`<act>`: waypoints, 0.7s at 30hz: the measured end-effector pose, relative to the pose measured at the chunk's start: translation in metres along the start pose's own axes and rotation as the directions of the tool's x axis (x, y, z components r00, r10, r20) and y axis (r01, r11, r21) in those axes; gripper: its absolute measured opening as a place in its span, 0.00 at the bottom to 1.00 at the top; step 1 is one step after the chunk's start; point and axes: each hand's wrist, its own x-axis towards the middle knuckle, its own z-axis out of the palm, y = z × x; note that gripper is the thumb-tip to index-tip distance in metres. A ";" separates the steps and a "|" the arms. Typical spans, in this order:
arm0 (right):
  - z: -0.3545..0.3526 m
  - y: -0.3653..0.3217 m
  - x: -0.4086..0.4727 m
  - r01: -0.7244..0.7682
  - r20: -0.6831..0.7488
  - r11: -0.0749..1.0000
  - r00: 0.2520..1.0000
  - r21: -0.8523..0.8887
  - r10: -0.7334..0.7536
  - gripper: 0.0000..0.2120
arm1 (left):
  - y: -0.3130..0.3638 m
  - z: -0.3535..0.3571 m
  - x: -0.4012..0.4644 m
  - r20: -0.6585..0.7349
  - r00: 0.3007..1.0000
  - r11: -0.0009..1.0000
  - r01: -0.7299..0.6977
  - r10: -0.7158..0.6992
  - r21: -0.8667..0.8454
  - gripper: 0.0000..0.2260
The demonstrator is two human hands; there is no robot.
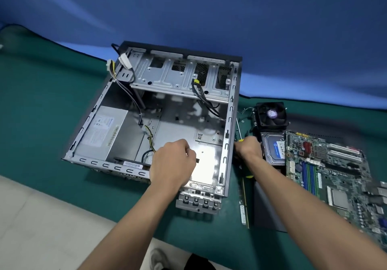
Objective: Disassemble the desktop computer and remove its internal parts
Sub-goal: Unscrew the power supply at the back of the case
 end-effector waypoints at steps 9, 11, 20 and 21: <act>-0.031 0.011 -0.035 0.089 0.059 0.939 0.992 0.332 -0.114 0.09 | 0.003 -0.004 -0.002 0.005 1.000 1.000 -0.017 0.017 0.000 0.08; -0.045 0.008 -0.053 0.117 0.073 0.901 0.984 0.417 -0.162 0.08 | 0.003 -0.006 -0.004 0.030 0.999 0.999 -0.032 0.032 -0.018 0.08; -0.071 -0.018 -0.160 0.256 0.118 0.690 0.888 0.677 -0.445 0.10 | -0.006 -0.033 -0.008 0.126 0.991 0.760 0.110 -0.037 -0.640 0.10; -0.065 -0.021 -0.170 0.291 0.106 0.717 0.885 0.634 -0.453 0.11 | -0.010 -0.039 -0.011 0.132 0.990 0.718 0.122 -0.042 -0.686 0.10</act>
